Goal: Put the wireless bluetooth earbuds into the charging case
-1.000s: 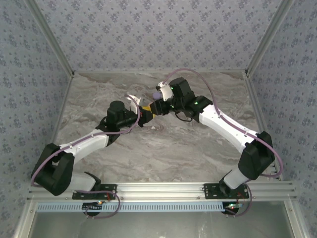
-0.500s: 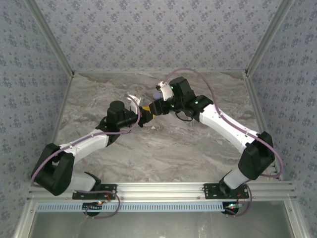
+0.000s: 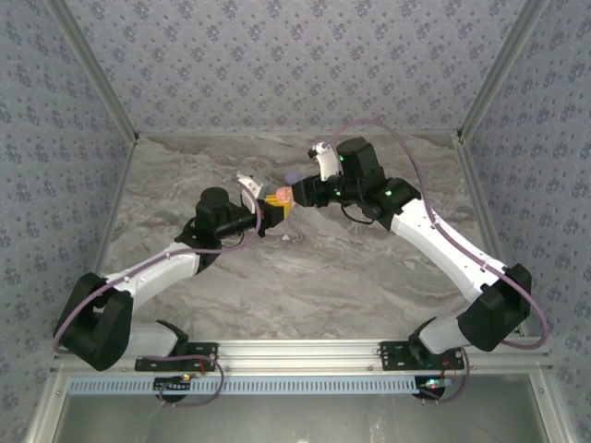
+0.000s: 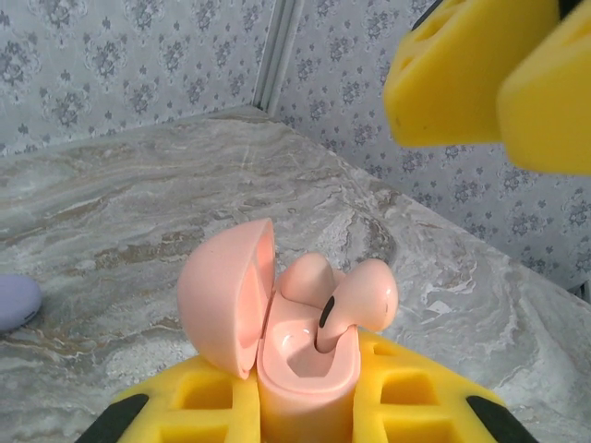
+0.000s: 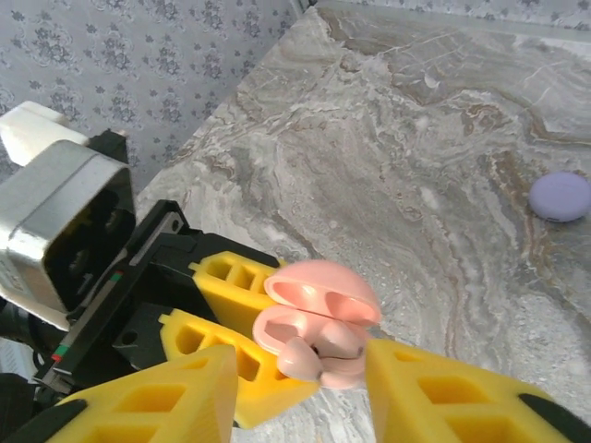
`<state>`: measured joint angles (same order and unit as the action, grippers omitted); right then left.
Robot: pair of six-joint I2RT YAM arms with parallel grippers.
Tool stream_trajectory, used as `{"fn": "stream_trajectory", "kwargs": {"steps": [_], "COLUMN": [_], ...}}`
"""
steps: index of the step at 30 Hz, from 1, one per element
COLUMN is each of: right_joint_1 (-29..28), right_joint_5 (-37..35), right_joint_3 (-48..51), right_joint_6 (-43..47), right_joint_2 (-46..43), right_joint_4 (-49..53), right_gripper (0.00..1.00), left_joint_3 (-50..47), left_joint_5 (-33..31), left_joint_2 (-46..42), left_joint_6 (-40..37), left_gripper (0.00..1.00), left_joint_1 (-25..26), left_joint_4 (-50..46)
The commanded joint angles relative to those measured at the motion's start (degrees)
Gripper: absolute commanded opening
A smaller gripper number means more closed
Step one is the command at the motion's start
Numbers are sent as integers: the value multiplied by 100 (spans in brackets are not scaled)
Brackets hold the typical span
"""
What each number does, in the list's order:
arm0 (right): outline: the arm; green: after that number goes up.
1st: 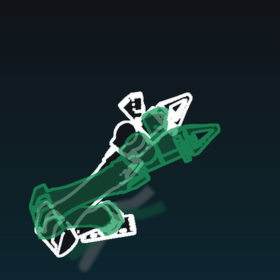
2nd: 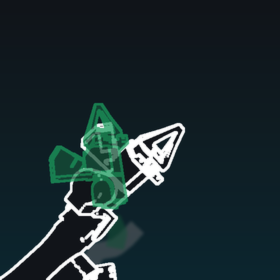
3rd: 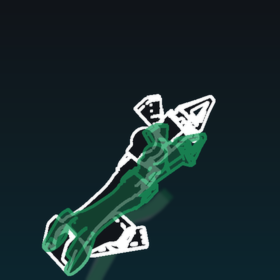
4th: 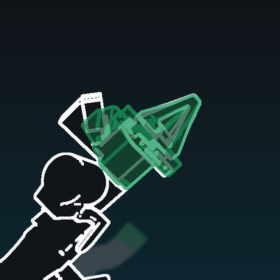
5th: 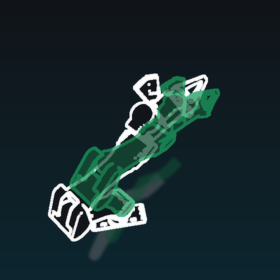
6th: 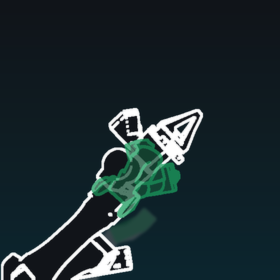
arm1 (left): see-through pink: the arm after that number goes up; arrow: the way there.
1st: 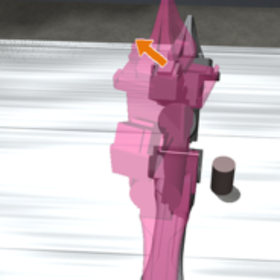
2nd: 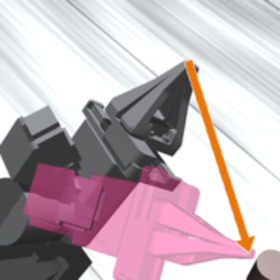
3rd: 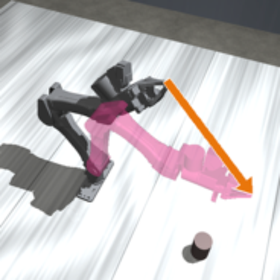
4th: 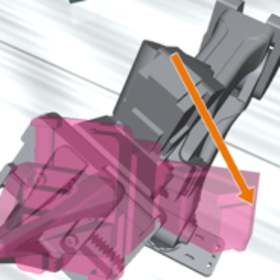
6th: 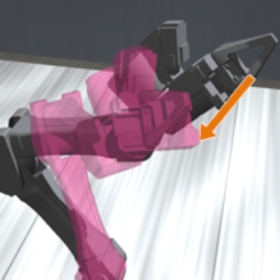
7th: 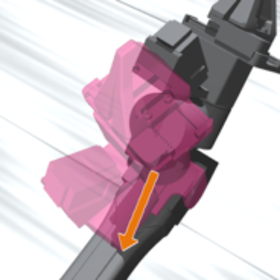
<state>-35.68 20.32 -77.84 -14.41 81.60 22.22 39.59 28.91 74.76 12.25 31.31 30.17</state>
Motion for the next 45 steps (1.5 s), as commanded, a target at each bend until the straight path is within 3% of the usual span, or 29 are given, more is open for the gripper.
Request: {"fn": "stream_trajectory", "kwargs": {"steps": [1,6,10,45], "right_joint_1": [74,89,88,-167], "right_joint_5": [-107,13,122,833], "right_joint_3": [85,132,130,-501], "right_joint_6": [-61,-35,-18,246], "right_joint_2": [-132,-114,-69,466], "right_joint_4": [223,300,322,525], "right_gripper": [33,21,18,18], "left_joint_3": [-3,-20,-27,222], "left_joint_5": [50,10,15,239], "left_joint_2": [-232,-317,-333,-156], "left_joint_6": [-335,-368,-373,-493], "left_gripper": [7,7,7,7], "left_joint_1": [33,34,34,70], "left_joint_4": [252,374,444,222]}}
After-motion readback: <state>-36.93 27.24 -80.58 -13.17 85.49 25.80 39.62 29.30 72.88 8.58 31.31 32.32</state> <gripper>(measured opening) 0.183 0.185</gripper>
